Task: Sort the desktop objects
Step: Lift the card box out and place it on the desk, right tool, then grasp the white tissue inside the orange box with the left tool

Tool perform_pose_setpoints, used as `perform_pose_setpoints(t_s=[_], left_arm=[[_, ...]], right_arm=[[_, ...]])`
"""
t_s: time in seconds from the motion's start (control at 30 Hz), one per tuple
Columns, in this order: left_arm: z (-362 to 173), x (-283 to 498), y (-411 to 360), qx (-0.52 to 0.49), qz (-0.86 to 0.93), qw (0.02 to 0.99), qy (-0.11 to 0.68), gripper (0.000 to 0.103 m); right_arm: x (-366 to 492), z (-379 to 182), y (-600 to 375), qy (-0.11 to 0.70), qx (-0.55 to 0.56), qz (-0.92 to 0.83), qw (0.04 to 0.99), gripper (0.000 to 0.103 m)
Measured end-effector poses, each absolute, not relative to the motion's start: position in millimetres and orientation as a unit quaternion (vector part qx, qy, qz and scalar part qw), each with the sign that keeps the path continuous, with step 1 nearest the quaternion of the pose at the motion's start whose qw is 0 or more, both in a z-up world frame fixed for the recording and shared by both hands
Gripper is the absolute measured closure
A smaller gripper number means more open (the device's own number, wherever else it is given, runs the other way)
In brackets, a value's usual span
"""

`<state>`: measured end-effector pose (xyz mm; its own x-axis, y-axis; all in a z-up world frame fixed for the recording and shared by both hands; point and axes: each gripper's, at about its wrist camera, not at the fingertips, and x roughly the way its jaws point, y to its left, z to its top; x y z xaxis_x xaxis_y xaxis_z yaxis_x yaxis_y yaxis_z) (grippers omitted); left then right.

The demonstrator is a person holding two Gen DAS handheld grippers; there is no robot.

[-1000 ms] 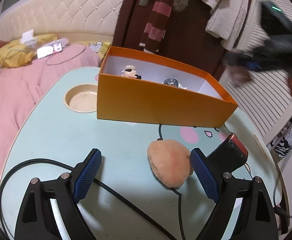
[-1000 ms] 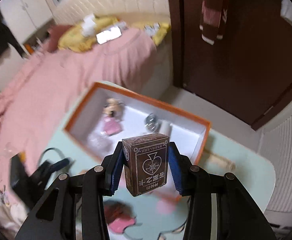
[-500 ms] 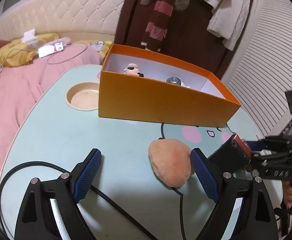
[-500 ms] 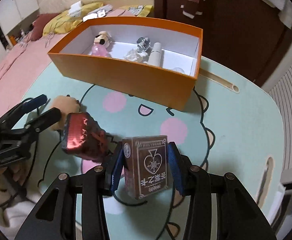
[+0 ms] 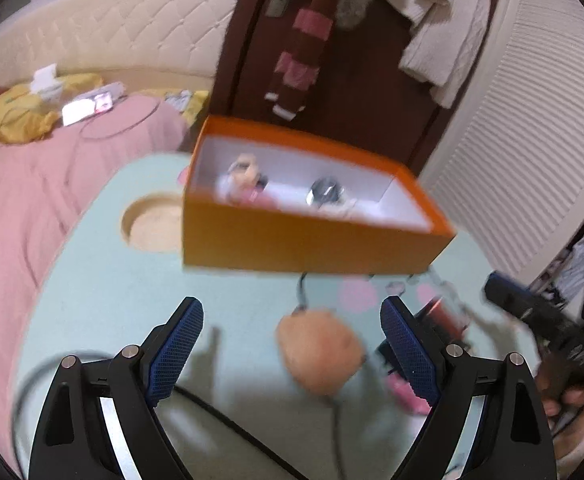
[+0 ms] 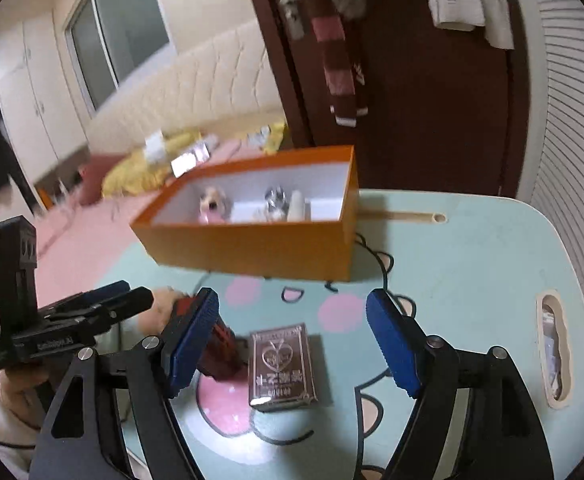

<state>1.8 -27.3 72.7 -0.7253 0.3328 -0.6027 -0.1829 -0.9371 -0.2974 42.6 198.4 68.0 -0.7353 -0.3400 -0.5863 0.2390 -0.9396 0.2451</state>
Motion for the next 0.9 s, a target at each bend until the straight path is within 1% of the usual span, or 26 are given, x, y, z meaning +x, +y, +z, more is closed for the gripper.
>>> perform_pose_setpoints(t_s=[0.13,0.17,0.23,0.27,0.33,0.43,0.47,0.5,0.57,0.67,0.73,0.8,0.83,0.87,0.9], left_arm=[[120.5,-31.1,-14.9,-0.335,0.927,0.154,-0.069,0.013],[127.4,-44.5,-9.2,-0.348,0.922,0.16,-0.058,0.013],[129.9,-81.7,5.9,-0.408,0.897,0.166,-0.042,0.015],[127.7,-94.6,10.5,-0.429,0.886,0.172,-0.04,0.019],[116.2,-123.3,25.3,-0.475,0.86,0.183,-0.03,0.024],[95.3,-151.1,41.1,-0.523,0.835,0.172,-0.012,0.025],[88.6,-158.4,45.0,-0.538,0.825,0.174,-0.013,0.027],[81.5,-163.3,48.3,-0.552,0.815,0.175,-0.012,0.03],[67.6,-171.0,55.2,-0.578,0.797,0.175,-0.004,0.044],[48.8,-172.0,60.4,-0.597,0.785,0.162,0.024,0.044],[40.3,-172.8,60.5,-0.605,0.78,0.156,0.028,0.045],[40.4,-173.2,58.8,-0.594,0.788,0.156,0.033,0.056],[41.1,-172.7,58.8,-0.588,0.793,0.152,0.047,0.076],[42.2,-172.4,56.7,-0.586,0.794,0.154,0.043,0.087],[43.3,-172.1,54.4,-0.585,0.795,0.157,0.038,0.087]], right_arm=[[40.0,67.7,207.0,-0.104,0.326,-0.927,0.154,0.026],[35.6,66.3,209.7,-0.117,0.33,-0.923,0.158,0.026],[30.8,65.2,219.5,-0.143,0.337,-0.915,0.168,0.026],[29.0,64.1,222.3,-0.152,0.337,-0.913,0.17,0.026],[28.4,63.7,226.3,-0.162,0.337,-0.912,0.169,0.026],[29.0,63.5,232.4,-0.174,0.338,-0.91,0.166,0.026],[28.8,62.8,234.7,-0.182,0.339,-0.908,0.168,0.026],[28.7,61.7,236.8,-0.191,0.34,-0.905,0.169,0.026],[28.2,60.3,239.1,-0.199,0.343,-0.902,0.17,0.026],[27.9,58.0,241.2,-0.209,0.348,-0.897,0.174,0.026],[27.0,55.8,242.3,-0.215,0.35,-0.895,0.175,0.026],[26.2,53.6,243.0,-0.219,0.354,-0.892,0.176,0.026],[25.7,52.6,243.2,-0.222,0.355,-0.891,0.176,0.026],[25.1,51.6,243.4,-0.224,0.357,-0.89,0.176,0.026],[24.8,50.9,243.5,-0.225,0.358,-0.889,0.176,0.026]])
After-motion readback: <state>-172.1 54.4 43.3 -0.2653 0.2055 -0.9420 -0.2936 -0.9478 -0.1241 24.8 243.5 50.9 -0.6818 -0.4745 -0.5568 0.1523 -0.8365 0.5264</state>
